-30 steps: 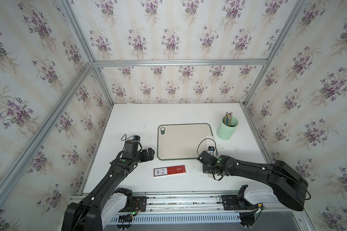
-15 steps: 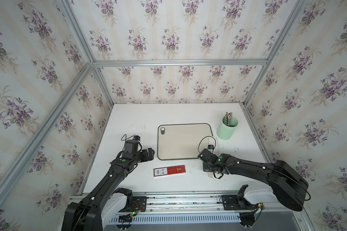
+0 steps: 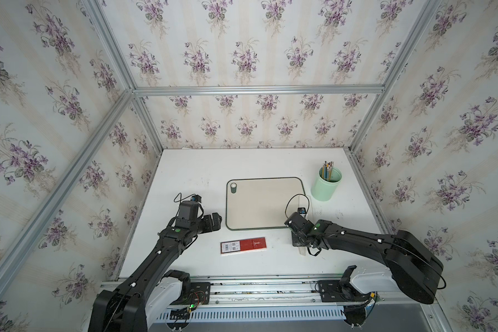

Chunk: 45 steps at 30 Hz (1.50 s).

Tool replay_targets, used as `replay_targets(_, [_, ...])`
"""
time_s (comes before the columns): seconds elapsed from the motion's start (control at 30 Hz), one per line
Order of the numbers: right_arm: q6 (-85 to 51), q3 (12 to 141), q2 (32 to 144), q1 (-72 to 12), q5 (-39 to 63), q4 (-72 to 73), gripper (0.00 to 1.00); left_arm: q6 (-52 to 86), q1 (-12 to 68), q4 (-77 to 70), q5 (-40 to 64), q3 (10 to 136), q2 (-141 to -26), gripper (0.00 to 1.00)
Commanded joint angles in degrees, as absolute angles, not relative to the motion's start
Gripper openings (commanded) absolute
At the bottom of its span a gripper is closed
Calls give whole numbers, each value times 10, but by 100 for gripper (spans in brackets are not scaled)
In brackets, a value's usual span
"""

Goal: Align the knife with the edge of the cutting board
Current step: Adjust the knife at the edge of the cutting board.

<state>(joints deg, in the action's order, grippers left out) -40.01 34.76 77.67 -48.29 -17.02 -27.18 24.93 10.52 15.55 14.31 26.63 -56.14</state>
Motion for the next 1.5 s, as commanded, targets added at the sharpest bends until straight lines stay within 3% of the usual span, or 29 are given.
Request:
replay_targets(0.0, [-382, 356, 776, -481, -178, -266, 24, 249, 105, 143, 138, 269, -560, 100])
replay_targets(1.47, [-343, 373, 791, -472, -174, -271, 23, 249, 105, 142, 137, 268, -556, 99])
